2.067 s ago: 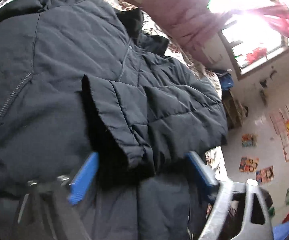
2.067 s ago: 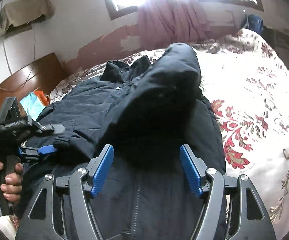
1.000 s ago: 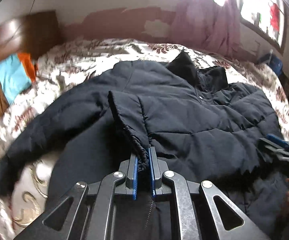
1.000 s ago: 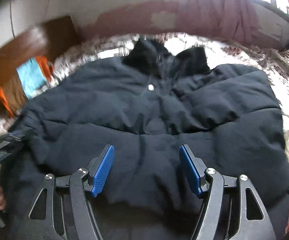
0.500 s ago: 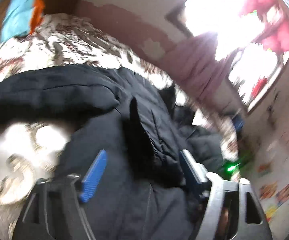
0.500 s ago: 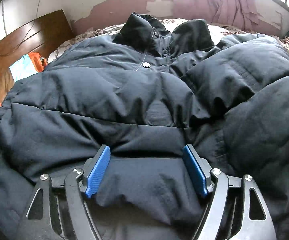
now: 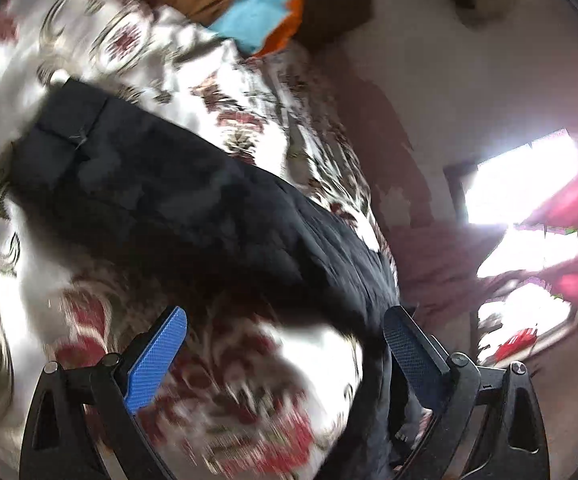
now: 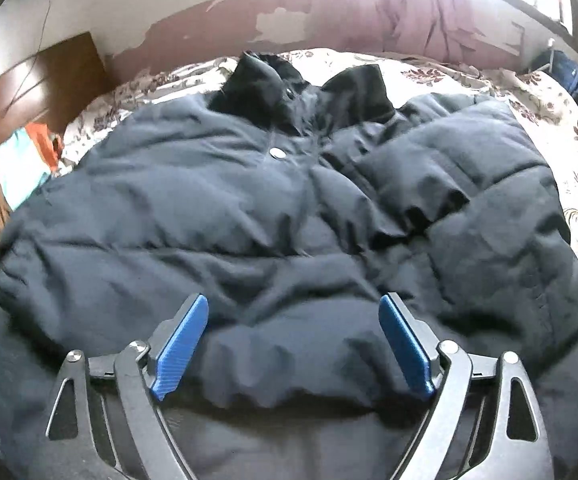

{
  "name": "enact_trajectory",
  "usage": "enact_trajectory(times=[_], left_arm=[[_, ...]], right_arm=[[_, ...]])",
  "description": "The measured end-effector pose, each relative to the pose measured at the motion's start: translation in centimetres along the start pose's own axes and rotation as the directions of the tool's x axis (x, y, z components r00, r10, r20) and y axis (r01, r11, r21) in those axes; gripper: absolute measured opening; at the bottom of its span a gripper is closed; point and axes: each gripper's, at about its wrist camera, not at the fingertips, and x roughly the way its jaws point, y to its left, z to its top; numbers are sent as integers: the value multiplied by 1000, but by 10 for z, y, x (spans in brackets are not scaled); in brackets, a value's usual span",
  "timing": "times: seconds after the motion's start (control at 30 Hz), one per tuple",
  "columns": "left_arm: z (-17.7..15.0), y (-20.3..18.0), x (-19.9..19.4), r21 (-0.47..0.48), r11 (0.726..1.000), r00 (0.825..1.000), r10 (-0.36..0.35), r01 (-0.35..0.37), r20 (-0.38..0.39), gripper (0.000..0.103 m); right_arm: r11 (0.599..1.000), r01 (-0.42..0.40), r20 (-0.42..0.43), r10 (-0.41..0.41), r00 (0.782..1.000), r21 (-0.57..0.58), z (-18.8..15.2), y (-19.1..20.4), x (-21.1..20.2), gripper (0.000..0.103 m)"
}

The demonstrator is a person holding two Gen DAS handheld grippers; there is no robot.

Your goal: Fold large clothes

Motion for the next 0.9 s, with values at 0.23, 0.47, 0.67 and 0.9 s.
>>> enact_trajectory(times=[0.23,0.47,0.67,0.9], left_arm=[[23,52,25,-240,971,1000,-2,6,15,99],[30,59,28,-290,954,997,-74,80,31,92],[48,80,17,-348,928,991,-121,135,62,58],[47,107,22,-459,868,982,-173,191,82,9]], right_arm=[[996,-78,6,78,997,-53,23,65,-2,86],[967,-97,-3,99,995,-236,22,140,4,86],[973,-68,-2,69,998,-219,9,150,12,95],[988,-94,-28,92,995,-121,8,135,12,99]])
